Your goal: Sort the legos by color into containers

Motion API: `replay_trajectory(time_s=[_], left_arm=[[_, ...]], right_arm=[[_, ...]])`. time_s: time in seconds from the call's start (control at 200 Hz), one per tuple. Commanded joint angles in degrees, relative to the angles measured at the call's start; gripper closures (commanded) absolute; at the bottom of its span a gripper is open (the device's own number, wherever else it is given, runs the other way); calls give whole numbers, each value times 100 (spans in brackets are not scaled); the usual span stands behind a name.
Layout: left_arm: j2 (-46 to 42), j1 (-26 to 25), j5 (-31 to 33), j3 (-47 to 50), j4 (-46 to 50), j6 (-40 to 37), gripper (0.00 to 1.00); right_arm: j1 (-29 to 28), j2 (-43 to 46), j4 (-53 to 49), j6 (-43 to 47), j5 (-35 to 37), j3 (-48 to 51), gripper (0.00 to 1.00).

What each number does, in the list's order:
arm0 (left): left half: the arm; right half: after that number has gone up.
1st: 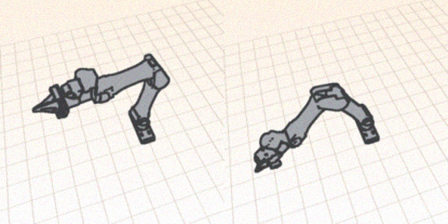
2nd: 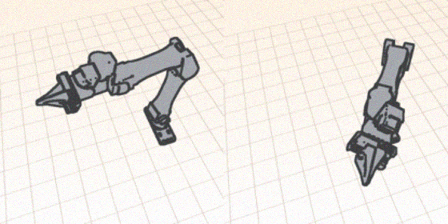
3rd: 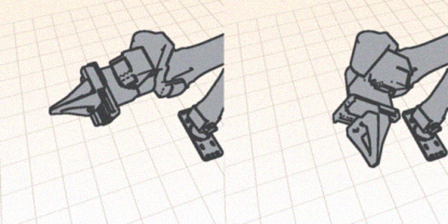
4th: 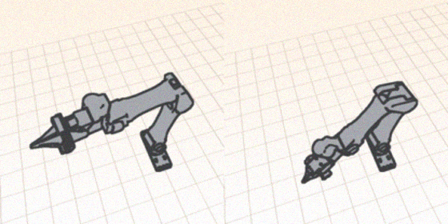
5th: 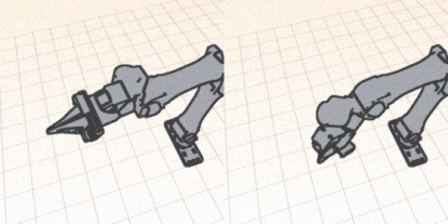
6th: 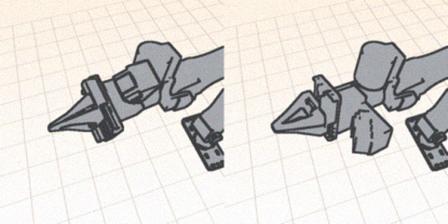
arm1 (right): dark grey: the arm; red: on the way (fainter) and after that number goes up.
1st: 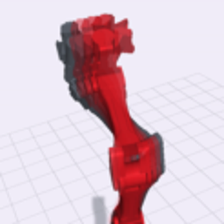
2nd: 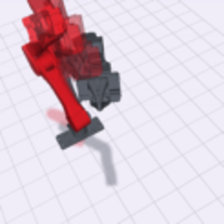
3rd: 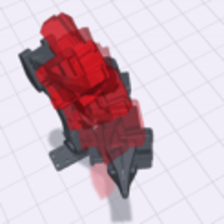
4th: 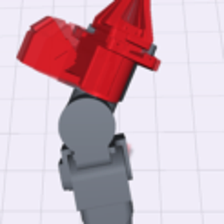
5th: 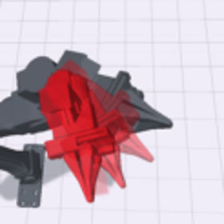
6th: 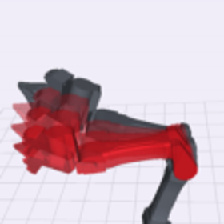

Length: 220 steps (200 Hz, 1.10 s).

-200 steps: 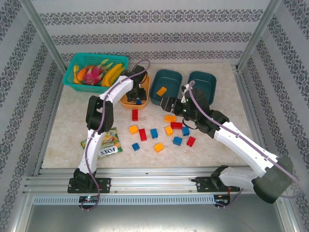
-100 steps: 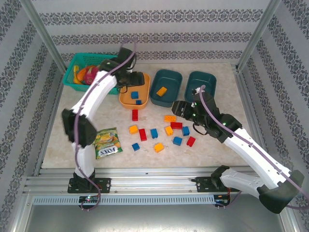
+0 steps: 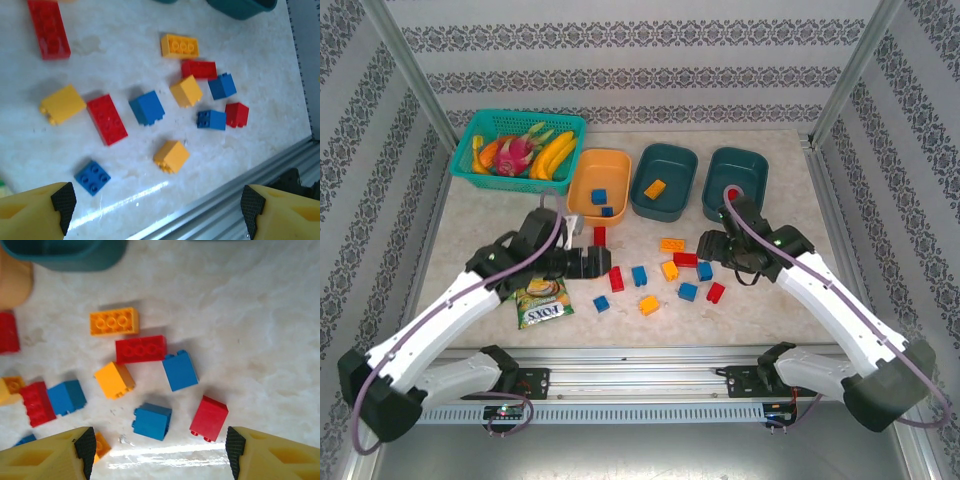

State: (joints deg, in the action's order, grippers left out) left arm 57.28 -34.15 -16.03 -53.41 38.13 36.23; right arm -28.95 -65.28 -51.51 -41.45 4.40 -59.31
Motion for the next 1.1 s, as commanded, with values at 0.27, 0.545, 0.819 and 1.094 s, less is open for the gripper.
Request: replay_trajectory(time_s=[0.27, 0.545, 0.819, 1.094], left_arm=[[-159, -57, 122, 77, -686, 309, 12], [-52, -83, 74, 38, -816, 370, 12], [-50, -138, 107, 48, -792, 392, 12], [15, -206, 117, 10, -834, 436, 12]], right_arm=[[229, -853, 380, -913, -638, 1206, 27], [519, -1106, 1459, -1266, -854, 1952, 32], [702, -1412, 1752, -1168, -813, 2002, 41], [776, -1381, 1554, -1024, -666, 1866, 74]])
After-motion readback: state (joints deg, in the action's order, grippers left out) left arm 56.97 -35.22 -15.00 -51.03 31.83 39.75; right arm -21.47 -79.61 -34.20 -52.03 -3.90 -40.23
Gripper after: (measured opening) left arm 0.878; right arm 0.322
